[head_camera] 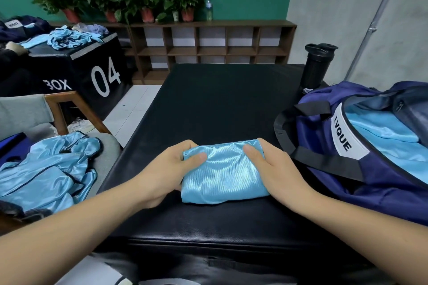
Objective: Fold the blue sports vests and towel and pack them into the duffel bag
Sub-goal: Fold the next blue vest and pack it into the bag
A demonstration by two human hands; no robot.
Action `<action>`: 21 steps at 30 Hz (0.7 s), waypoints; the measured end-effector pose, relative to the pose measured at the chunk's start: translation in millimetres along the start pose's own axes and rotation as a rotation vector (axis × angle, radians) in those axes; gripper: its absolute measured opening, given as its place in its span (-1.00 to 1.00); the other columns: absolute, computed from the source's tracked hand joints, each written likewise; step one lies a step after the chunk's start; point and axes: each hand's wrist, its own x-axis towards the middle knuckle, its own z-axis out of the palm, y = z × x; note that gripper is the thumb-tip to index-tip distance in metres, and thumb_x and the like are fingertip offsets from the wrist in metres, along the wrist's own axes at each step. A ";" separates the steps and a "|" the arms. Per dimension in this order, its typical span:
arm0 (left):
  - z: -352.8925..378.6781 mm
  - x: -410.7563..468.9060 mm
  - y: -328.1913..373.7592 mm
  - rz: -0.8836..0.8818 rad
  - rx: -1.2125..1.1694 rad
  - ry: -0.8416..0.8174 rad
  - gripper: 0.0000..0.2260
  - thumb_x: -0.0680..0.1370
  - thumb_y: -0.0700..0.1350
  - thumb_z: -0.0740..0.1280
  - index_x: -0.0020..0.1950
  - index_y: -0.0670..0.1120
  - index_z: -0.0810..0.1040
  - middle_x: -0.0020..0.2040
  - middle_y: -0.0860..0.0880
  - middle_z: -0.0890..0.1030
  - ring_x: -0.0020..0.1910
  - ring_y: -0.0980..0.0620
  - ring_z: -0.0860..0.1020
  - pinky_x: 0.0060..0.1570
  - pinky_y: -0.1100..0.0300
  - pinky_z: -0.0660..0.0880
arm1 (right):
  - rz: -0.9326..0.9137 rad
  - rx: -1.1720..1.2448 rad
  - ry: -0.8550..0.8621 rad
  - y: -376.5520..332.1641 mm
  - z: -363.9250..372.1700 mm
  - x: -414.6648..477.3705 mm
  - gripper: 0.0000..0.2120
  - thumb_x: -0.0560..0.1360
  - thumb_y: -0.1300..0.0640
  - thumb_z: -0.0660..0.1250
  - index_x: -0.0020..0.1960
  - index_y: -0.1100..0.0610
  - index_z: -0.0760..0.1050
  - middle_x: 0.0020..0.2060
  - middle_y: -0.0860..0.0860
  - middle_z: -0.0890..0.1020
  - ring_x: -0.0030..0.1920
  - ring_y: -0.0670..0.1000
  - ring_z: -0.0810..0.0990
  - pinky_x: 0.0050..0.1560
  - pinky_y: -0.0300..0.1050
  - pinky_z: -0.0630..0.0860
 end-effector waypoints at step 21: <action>-10.8 17.3 -14.7 0.052 0.509 0.188 -0.65 0.51 0.20 0.54 -0.08 -0.02 0.51 -0.36 0.05 0.54 -0.41 0.10 0.41 -0.33 0.10 0.38 | -0.231 -0.465 -0.226 -8.1 -20.2 41.0 -0.74 0.66 -0.10 0.29 0.33 -0.12 0.48 0.26 -0.20 0.49 0.28 -0.10 0.52 0.37 0.00 0.44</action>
